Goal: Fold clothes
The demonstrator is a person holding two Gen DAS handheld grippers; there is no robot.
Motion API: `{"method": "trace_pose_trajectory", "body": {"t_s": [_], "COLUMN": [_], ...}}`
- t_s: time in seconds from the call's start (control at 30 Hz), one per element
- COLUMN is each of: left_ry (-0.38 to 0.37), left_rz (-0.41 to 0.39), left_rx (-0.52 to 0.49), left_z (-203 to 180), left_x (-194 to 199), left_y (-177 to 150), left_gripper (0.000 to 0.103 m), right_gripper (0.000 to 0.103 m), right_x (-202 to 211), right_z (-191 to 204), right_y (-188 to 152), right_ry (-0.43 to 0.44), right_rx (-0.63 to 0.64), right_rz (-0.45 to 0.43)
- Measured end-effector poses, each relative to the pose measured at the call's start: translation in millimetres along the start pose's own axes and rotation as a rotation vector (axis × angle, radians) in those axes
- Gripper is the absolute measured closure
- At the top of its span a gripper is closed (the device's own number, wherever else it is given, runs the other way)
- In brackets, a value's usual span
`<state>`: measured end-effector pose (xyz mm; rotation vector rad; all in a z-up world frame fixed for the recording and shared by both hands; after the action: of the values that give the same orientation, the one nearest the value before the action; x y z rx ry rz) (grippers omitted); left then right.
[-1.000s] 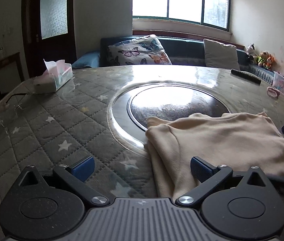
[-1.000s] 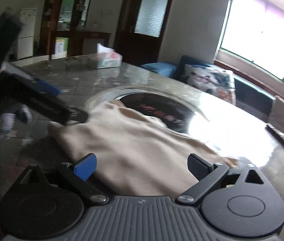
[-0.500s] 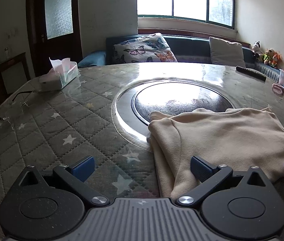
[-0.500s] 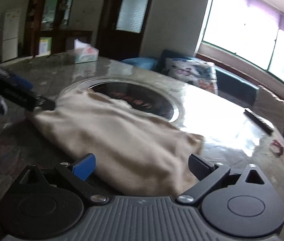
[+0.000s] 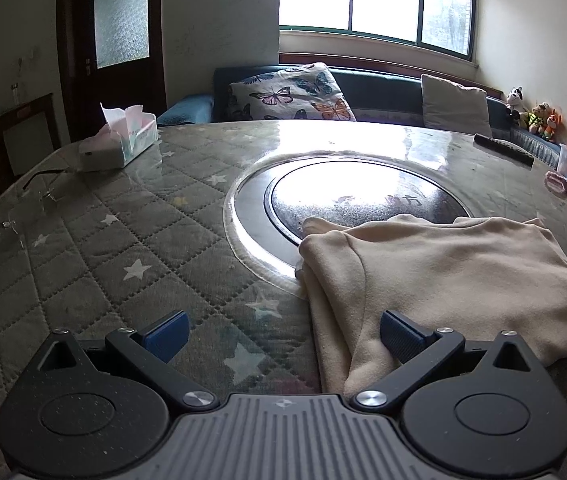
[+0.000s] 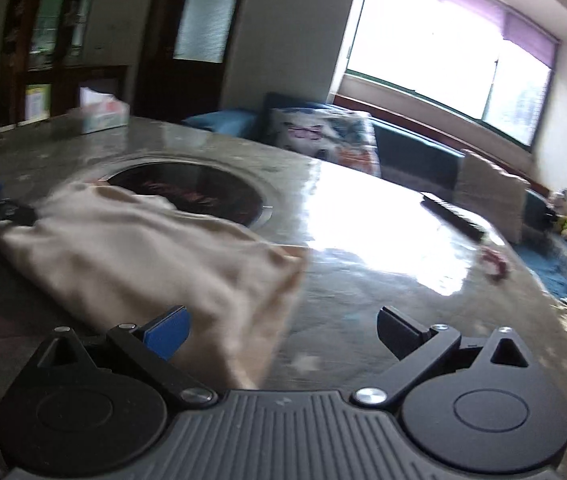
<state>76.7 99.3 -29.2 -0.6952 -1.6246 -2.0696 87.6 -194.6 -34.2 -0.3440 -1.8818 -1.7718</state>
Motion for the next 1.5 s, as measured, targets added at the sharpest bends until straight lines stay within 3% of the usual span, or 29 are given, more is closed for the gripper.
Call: {"method": "trace_pose_trajectory", "body": {"t_s": [0.17, 0.63, 0.97, 1.13, 1.3, 1.4, 1.47, 1.5], "left_ry": [-0.007, -0.022, 0.006, -0.038, -0.093, -0.118, -0.139, -0.151], "left_rz": [0.007, 0.029, 0.032, 0.035, 0.041, 0.051, 0.06, 0.066], "left_rx": [0.021, 0.058, 0.155, 0.222, 0.253, 0.263, 0.271, 0.278], "left_z": [3.7, 16.5, 52.1, 64.4, 63.8, 61.8, 59.8, 58.8], "left_x": [0.2, -0.5, 6.1, 5.3, -0.1, -4.9, -8.4, -9.9], "left_y": [-0.6, -1.8, 10.4, 14.5, 16.1, 15.7, 15.6, 15.7], "left_gripper": [0.0, 0.0, 0.0, 0.002, 0.012, 0.012, 0.012, 0.012], "right_gripper": [0.001, 0.001, 0.002, 0.006, 0.018, 0.027, 0.045, 0.048], "right_x": [-10.8, -3.4, 3.9, 5.1, 3.0, 0.3, -2.6, -4.8], "right_z": [-12.6, -1.2, 86.6, 138.8, 184.2, 203.9, 214.9, 219.1], "right_y": [-12.1, 4.1, 19.5, 20.3, 9.1, 1.5, -4.4, -6.7], "right_ry": [-0.028, 0.009, 0.257, 0.399, 0.497, 0.536, 0.549, 0.547], "right_rx": [-0.005, 0.045, 0.245, 0.362, 0.479, 0.538, 0.574, 0.587], "right_rz": [0.049, 0.013, 0.001, 0.011, 0.043, 0.065, 0.077, 0.08]}}
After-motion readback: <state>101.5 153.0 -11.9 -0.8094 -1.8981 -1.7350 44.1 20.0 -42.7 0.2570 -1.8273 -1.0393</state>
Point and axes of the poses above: each gripper's, at about its wrist camera, not at the fingertips, and x roughly against the way its jaws point, z to its left, y to its top, the point moved 4 cm from there along -x, roughly the way its jaws point, and after that the axes turned 15 degrees about -x, right-handed, at the moved point
